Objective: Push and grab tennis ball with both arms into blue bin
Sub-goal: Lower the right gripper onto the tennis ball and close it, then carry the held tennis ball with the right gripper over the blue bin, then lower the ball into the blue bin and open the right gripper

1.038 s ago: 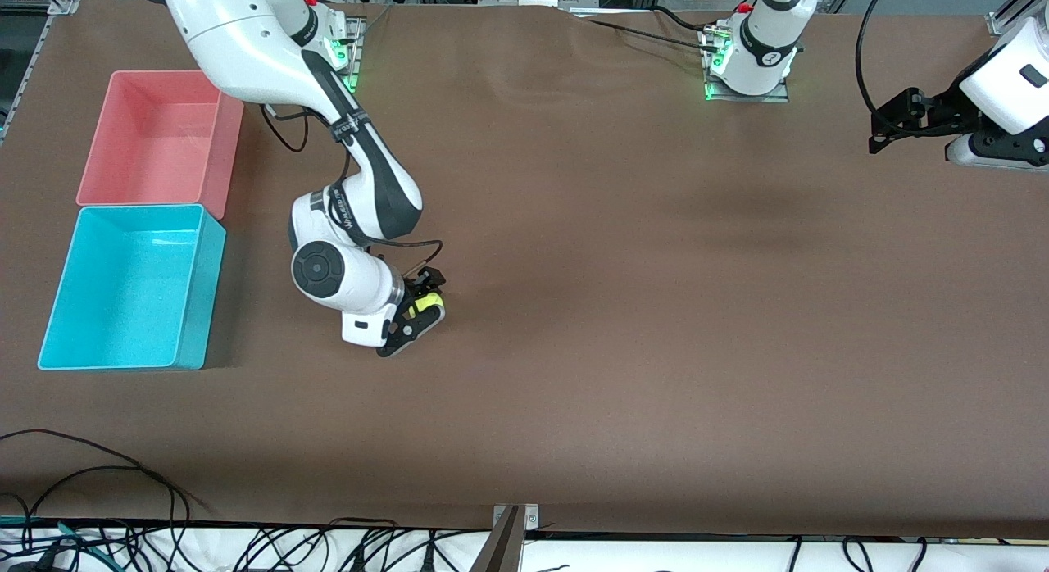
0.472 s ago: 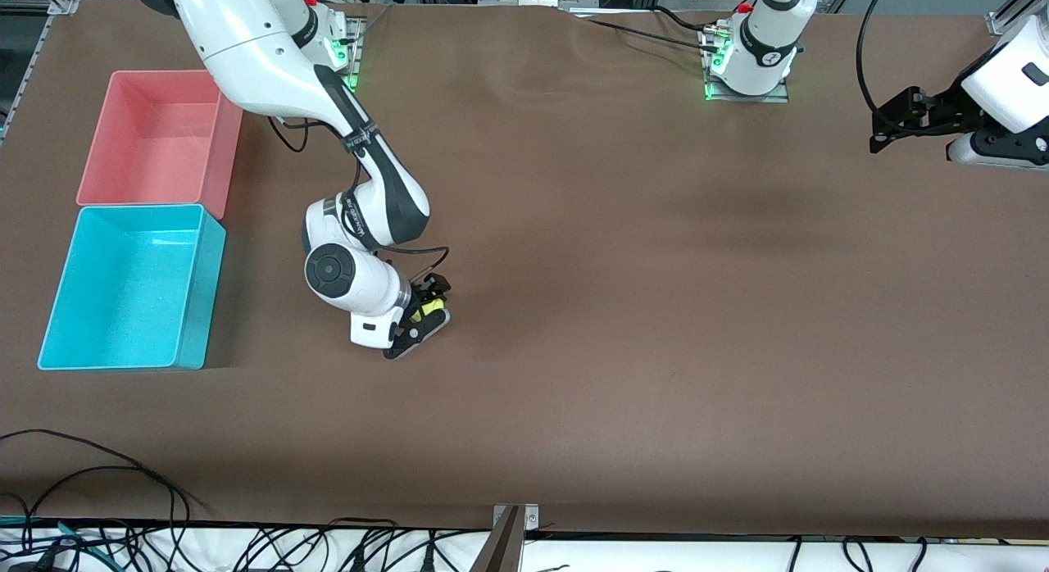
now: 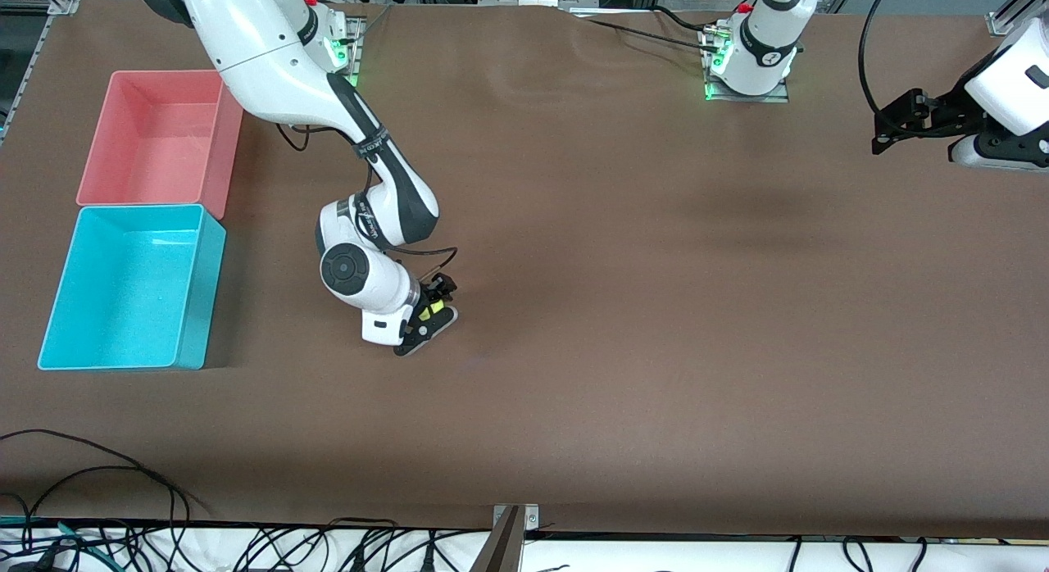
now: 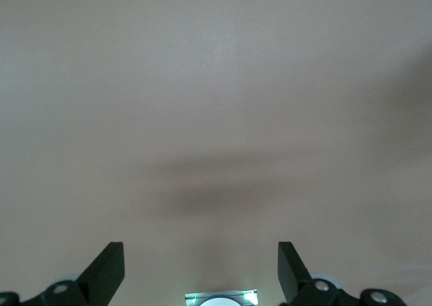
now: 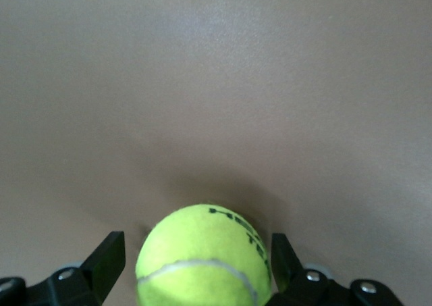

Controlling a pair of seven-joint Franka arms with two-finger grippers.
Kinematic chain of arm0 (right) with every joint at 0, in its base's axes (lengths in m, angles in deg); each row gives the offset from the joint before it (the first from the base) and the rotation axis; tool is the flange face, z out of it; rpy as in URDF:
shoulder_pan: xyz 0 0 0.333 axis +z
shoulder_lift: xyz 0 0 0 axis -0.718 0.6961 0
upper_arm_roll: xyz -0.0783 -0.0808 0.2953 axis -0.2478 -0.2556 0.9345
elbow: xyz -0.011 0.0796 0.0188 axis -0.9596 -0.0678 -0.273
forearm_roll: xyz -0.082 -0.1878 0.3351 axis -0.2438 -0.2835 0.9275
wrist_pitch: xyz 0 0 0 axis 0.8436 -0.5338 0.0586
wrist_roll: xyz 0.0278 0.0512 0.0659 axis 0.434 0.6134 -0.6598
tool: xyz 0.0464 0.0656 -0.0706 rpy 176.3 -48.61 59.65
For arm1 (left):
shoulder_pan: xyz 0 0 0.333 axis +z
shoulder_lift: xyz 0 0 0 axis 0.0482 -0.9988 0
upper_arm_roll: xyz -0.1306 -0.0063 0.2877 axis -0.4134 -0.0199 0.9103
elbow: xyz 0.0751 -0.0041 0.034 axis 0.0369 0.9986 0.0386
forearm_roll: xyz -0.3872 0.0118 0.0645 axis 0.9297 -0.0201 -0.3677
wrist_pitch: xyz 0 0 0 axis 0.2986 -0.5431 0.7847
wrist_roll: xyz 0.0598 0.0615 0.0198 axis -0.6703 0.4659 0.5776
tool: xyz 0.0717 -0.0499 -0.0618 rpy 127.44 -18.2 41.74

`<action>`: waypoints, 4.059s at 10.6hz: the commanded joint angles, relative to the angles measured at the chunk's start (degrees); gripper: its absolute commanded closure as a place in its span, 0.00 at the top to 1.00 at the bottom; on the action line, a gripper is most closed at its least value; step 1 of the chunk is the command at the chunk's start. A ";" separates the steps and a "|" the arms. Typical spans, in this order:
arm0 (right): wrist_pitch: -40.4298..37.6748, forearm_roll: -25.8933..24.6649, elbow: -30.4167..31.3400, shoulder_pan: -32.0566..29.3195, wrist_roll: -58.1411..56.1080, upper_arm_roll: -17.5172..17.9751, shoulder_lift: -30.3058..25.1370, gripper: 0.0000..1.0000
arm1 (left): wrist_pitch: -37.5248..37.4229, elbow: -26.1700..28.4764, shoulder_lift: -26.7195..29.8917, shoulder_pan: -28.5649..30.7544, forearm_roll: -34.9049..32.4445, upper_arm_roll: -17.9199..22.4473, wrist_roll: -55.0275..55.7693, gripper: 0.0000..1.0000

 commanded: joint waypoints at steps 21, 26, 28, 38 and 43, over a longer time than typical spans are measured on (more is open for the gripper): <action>-37.88 -5.89 -0.25 -20.76 -24.58 -10.35 -21.18 0.00 | -1.30 -2.30 -1.11 -0.65 -1.57 0.37 0.42 1.00; -36.77 -6.68 3.17 -27.25 -25.91 -14.25 -18.37 0.00 | -1.30 -2.30 -1.11 -0.65 -1.57 0.37 0.42 1.00; -31.60 -6.95 7.64 -30.59 -28.62 -14.25 -17.93 0.00 | -1.38 -2.30 -1.11 -0.65 -1.57 0.37 0.42 1.00; -10.84 -13.00 13.20 -34.38 -42.34 -15.12 -13.54 0.00 | -1.30 -2.30 -1.11 -0.65 -1.57 0.37 0.42 1.00; -9.34 -12.92 13.20 -36.05 -45.42 -15.04 -10.82 0.00 | -1.38 -2.30 -1.11 -0.65 -1.57 0.37 0.42 1.00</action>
